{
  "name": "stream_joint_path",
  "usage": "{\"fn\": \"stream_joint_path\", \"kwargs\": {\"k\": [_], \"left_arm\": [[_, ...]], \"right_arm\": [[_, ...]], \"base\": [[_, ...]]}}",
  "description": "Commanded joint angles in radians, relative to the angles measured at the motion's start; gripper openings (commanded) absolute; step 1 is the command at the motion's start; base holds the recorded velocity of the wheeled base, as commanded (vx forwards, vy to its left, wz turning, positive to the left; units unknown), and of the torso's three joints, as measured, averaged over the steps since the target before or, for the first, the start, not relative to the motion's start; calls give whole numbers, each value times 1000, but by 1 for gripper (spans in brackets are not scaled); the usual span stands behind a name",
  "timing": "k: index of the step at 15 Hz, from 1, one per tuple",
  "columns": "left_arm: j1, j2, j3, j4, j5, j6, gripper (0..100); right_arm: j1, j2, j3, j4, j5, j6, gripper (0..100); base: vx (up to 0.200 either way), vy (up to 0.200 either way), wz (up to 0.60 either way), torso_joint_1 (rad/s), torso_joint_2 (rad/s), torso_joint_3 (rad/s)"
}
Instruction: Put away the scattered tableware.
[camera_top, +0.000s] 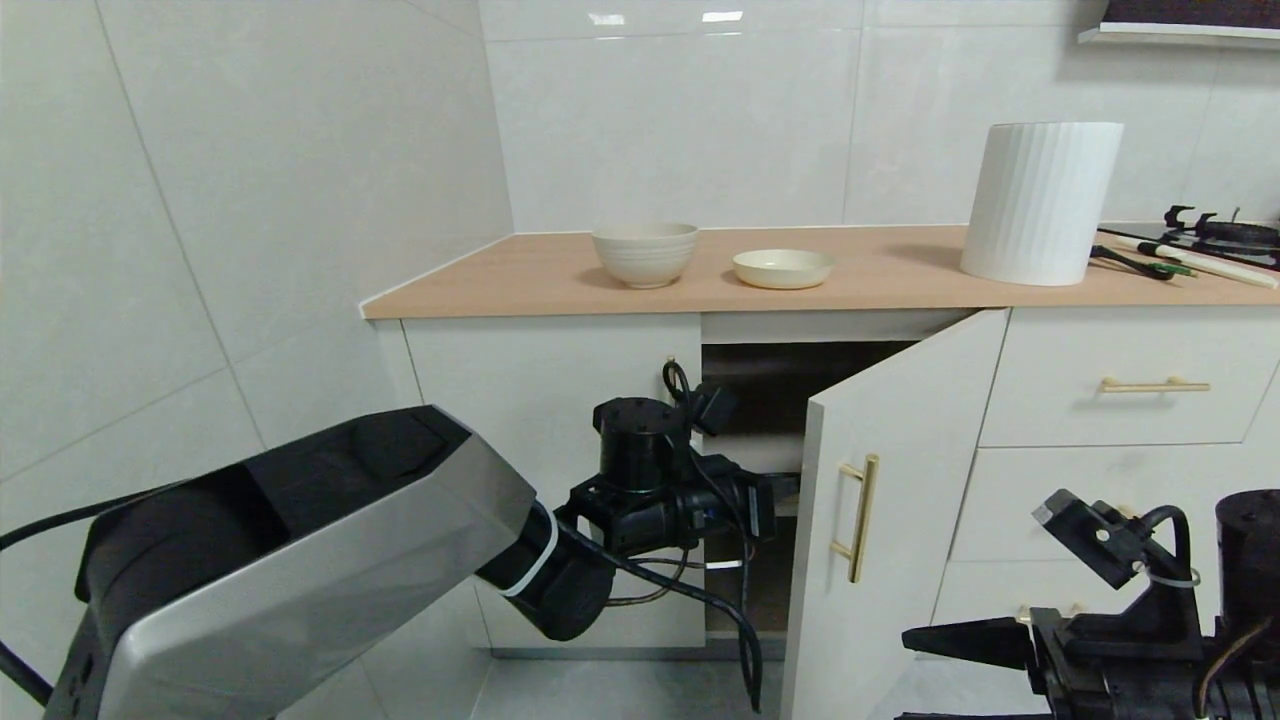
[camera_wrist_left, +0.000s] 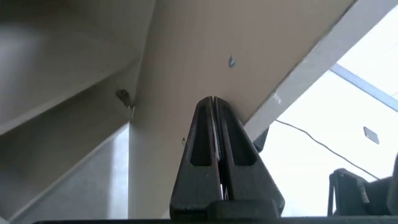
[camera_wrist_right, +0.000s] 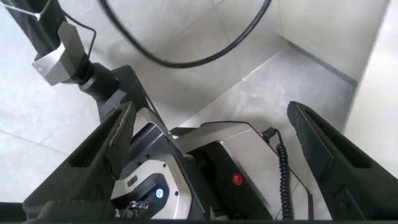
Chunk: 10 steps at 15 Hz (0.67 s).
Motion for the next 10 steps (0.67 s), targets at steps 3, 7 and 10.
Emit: {"fn": "stream_joint_path", "kwargs": {"k": [3, 7, 10], "left_arm": [[-35, 14, -51, 38, 2, 0, 0], [-183, -77, -63, 70, 1, 8, 0], [-255, -184, 17, 58, 4, 8, 0]], "right_arm": [[23, 2, 2, -1, 0, 0, 100], [72, -76, 20, -1, 0, 5, 100], [132, -111, 28, 3, 0, 6, 100]], "base": [[0, 0, 0, 0, 0, 0], [0, 0, 0, 0, 0, 0], [0, 0, 0, 0, 0, 0]]}}
